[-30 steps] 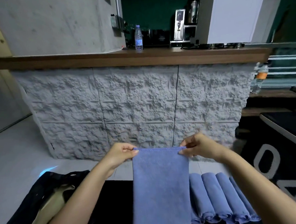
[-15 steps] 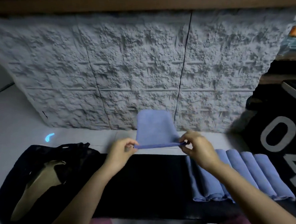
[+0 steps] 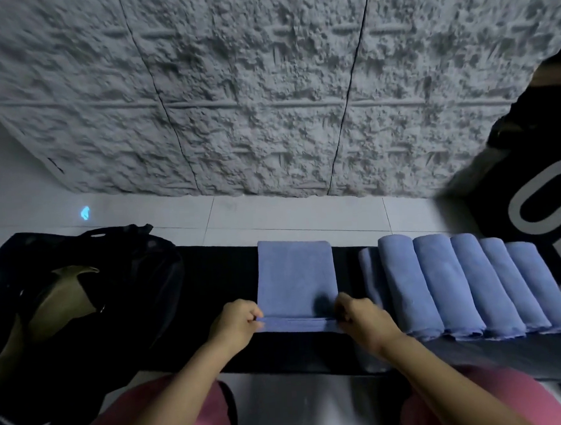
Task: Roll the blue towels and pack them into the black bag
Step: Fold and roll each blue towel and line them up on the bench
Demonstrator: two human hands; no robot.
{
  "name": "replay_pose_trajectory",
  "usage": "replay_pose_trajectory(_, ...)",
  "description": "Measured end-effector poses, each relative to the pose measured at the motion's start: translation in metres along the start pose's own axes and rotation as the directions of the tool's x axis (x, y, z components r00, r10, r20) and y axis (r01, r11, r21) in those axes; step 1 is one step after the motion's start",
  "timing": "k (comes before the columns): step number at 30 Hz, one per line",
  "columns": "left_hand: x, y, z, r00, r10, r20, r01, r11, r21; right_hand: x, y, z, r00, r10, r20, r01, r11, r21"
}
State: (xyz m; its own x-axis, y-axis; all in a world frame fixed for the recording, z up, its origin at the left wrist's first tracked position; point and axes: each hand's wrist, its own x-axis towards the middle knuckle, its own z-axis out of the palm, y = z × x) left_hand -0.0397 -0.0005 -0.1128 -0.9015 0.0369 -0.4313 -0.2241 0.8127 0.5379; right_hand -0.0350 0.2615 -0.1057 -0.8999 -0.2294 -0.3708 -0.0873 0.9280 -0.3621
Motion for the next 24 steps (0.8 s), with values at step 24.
replay_pose_trajectory(24, -0.005, -0.011, 0.015, 0.867, 0.498, -0.023, -0.381, 0.692, 0.614, -0.005, 0.007, 0.038, 0.912, -0.328, -0.247, 0.254, 0.924, -0.287)
